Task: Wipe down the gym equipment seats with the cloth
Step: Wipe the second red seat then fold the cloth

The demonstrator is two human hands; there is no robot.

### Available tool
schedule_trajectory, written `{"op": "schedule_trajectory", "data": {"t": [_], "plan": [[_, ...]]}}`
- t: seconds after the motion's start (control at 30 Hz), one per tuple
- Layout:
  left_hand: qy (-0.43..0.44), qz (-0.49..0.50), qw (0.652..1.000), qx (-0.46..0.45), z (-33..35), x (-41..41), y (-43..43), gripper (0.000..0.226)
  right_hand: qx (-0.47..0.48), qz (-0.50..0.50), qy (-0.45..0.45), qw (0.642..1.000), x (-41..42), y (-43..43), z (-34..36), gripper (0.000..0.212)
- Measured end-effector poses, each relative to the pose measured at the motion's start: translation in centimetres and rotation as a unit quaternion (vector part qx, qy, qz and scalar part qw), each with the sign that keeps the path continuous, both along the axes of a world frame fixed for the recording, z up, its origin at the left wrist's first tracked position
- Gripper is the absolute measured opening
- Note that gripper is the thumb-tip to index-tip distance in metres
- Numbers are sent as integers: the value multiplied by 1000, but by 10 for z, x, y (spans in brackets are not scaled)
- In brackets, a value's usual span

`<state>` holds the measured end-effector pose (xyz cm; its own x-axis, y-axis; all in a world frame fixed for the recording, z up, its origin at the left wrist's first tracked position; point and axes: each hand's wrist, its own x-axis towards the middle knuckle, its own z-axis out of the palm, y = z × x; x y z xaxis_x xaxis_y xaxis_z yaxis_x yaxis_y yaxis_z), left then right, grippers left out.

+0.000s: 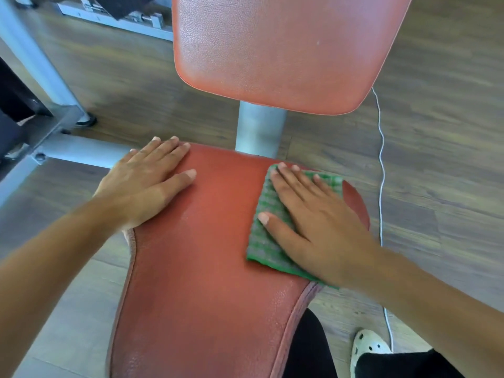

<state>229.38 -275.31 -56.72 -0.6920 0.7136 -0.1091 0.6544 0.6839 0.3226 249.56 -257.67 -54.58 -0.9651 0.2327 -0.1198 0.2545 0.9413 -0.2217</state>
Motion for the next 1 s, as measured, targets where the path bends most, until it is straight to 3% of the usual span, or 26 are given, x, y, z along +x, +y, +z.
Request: {"op": "schedule_trajectory", "data": {"t": [0.17, 0.27, 0.4, 0.63, 0.83, 1.0], "plan": [[18, -10, 1000, -15, -2, -2, 0, 93, -9, -97, -17, 995, 5, 45, -4, 91], [11, -11, 1000, -17, -2, -3, -1, 91, 22, -39, -14, 999, -14, 39, -4, 96], [6, -11, 1000, -7, -2, -2, -1, 89, -6, 60, 38, 997, 4, 8, -3, 81], [5, -8, 1000, -3, -2, -2, -1, 87, -23, -71, 16, 997, 4, 59, -7, 96], [-6, -7, 1000, -2, 0, -2, 0, 88, 5, 69, 42, 997, 4, 21, -5, 83], [-3, -8, 1000, -5, 0, -2, 0, 89, -5, 4, 3, 1000, 12, 49, -3, 96]]}}
